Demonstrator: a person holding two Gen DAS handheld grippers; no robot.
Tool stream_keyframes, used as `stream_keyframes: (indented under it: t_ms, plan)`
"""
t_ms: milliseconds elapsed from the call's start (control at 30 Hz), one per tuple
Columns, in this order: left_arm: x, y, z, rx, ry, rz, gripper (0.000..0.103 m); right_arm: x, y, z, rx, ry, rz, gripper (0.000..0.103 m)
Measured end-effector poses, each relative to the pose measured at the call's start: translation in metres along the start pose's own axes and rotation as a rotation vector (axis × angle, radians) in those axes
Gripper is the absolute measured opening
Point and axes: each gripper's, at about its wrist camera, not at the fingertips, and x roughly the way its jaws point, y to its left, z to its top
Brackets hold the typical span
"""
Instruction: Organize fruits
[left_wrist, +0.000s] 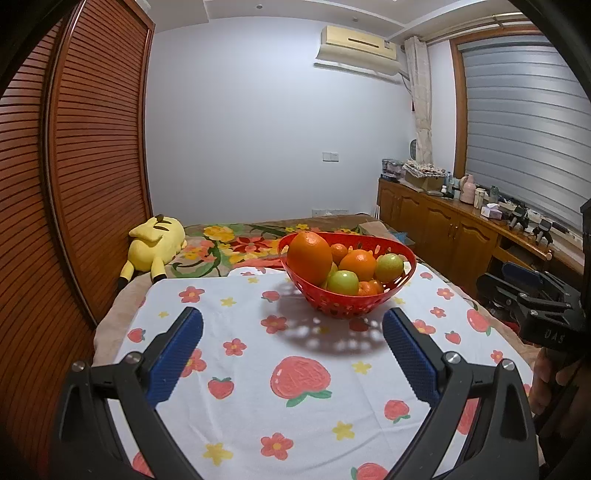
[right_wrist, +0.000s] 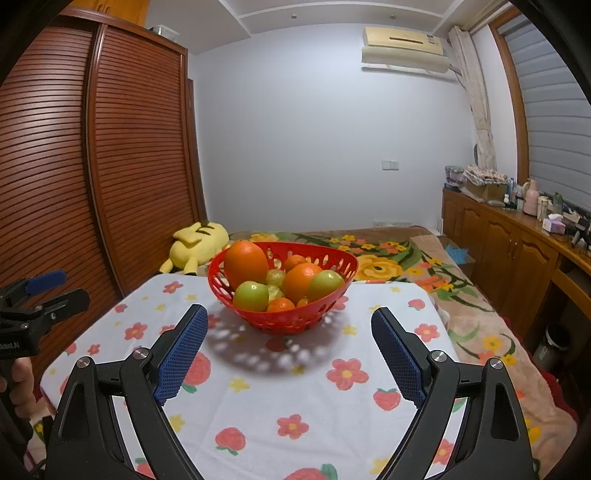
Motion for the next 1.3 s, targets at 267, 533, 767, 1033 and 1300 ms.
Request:
stream_keyframes:
  t_ms: [267,533,767,1033,1300]
  plan:
    - [0.000,0.000,0.000,0.000,0.000,-0.001,0.099,0.000,0.000,0.000,0.001,-0.001,0.001,0.092]
    - [-0.003,-0.001,0.002,0.002,-0.005,-0.002,0.099,-0.001,0.003,0.001,-0.003,-0.003,0.004,0.092]
    - [-0.005,-0.002,0.004,0.005,-0.010,-0.003,0.099,-0.002,0.006,0.001,-0.006,-0.003,0.005,0.092]
    - [-0.009,-0.006,0.006,0.009,-0.018,-0.007,0.099,-0.002,0.008,0.002,-0.006,-0.004,0.005,0.092]
    - [-0.011,-0.005,0.006,0.009,-0.022,-0.009,0.099,-0.002,0.008,0.002,-0.006,-0.006,0.005,0.092]
